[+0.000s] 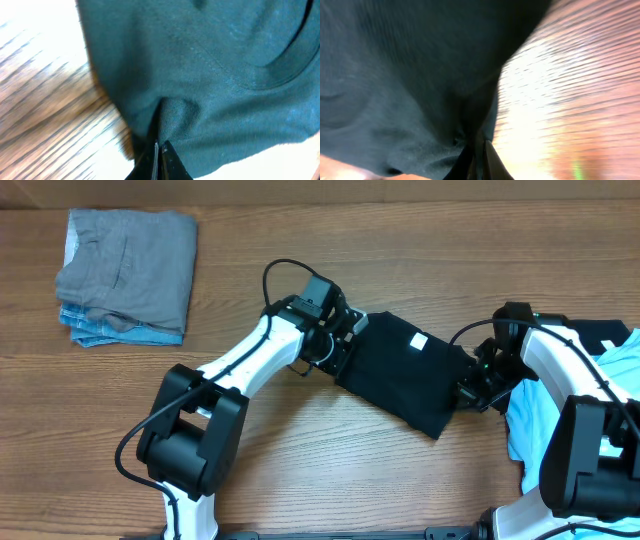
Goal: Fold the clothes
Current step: 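Grasp the folded black shirt's left and right edges with both grippers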
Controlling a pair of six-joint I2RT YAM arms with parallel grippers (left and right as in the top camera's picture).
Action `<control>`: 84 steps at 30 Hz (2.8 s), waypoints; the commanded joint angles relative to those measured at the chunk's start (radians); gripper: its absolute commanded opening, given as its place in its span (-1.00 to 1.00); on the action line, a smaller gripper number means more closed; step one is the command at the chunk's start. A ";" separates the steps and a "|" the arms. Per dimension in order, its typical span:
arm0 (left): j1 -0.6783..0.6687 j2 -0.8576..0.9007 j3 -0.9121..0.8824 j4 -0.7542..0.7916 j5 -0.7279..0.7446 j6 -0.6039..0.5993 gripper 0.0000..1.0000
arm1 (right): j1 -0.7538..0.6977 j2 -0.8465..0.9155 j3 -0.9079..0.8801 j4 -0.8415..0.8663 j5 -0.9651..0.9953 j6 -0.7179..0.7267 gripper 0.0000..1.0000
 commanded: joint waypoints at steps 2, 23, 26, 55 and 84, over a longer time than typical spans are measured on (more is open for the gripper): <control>0.099 0.014 -0.005 -0.020 0.001 -0.032 -0.92 | -0.003 -0.015 0.029 -0.005 0.140 0.005 -0.92; 0.035 0.025 0.156 -0.155 0.123 -0.044 0.71 | -0.021 0.040 0.042 0.158 0.003 0.070 -0.92; 0.031 0.025 0.156 -0.189 0.117 -0.050 0.71 | -0.025 0.040 -0.010 0.209 0.011 0.103 -0.92; 0.031 0.090 0.157 -0.207 0.114 -0.022 0.89 | 0.019 -0.168 -0.250 0.307 -0.218 0.216 -0.89; -0.075 0.335 0.157 -0.018 0.360 -0.256 0.68 | 0.019 -0.166 -0.346 0.327 0.095 0.310 -0.90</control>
